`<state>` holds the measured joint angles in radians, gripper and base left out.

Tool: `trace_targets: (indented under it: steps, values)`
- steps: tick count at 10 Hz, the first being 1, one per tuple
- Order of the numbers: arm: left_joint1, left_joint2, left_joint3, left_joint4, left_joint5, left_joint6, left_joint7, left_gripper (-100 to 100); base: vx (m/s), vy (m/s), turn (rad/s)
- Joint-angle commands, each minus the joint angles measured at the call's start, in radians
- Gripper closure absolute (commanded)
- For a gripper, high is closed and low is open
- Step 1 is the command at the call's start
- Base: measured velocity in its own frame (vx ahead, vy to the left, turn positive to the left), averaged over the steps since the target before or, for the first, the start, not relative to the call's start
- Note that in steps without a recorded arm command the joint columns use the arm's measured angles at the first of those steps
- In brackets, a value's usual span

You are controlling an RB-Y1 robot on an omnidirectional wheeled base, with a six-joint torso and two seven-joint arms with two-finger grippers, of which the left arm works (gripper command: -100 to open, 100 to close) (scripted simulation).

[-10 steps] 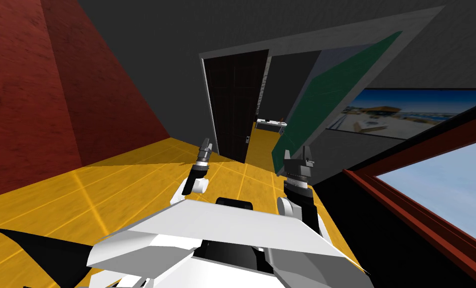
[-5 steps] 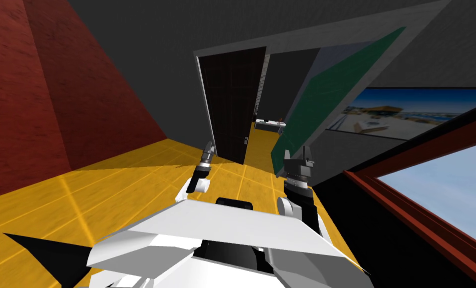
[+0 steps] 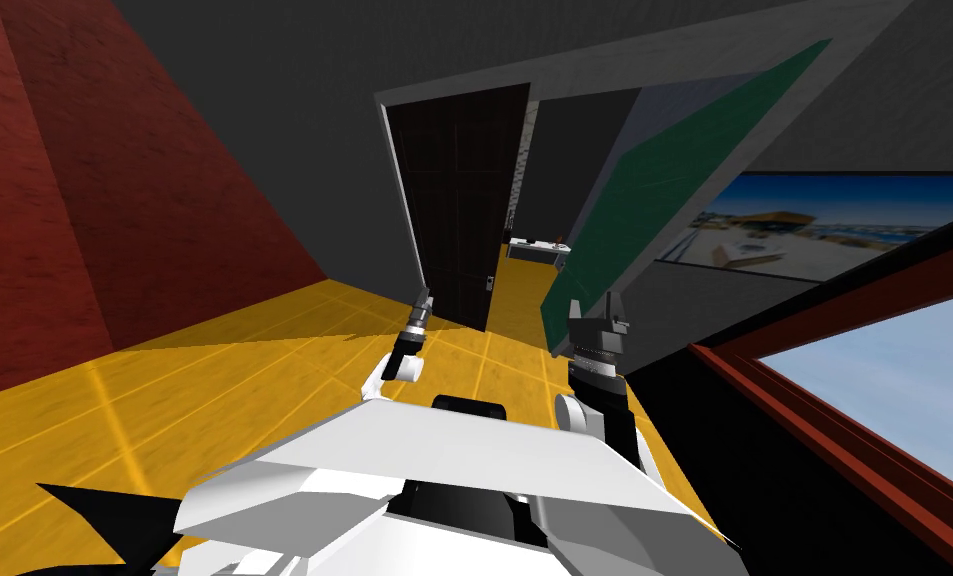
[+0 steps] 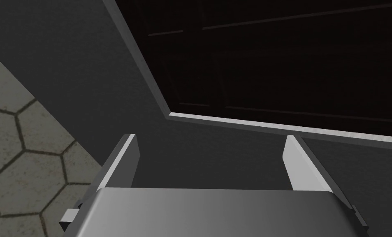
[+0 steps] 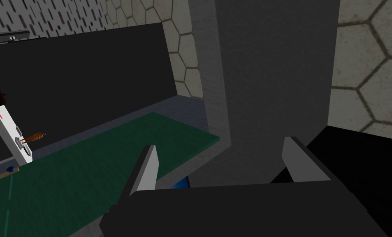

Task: Push the door open

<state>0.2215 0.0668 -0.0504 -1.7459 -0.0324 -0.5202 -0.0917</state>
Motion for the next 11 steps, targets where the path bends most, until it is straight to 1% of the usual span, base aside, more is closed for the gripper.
trace_targets:
  steps: [1, 5, 6, 10, 11]
  values:
    - [-0.01, 0.004, -0.003, 0.046, 0.004, -0.015, 0.003, -100, 0.094, -0.032, -0.029]
    - [-0.057, 0.011, -0.004, 0.163, 0.016, -0.045, 0.007, -100, 0.091, -0.042, -0.034]
    - [-0.057, 0.011, -0.004, 0.17, 0.016, -0.045, 0.007, -100, 0.079, -0.023, -0.01]
    - [-0.105, 0.015, -0.006, 0.292, 0.027, -0.076, 0.012, -100, 0.089, -0.014, -0.031]
    - [-0.105, 0.015, -0.006, 0.297, 0.027, -0.076, 0.012, -100, 0.073, -0.033, -0.009]
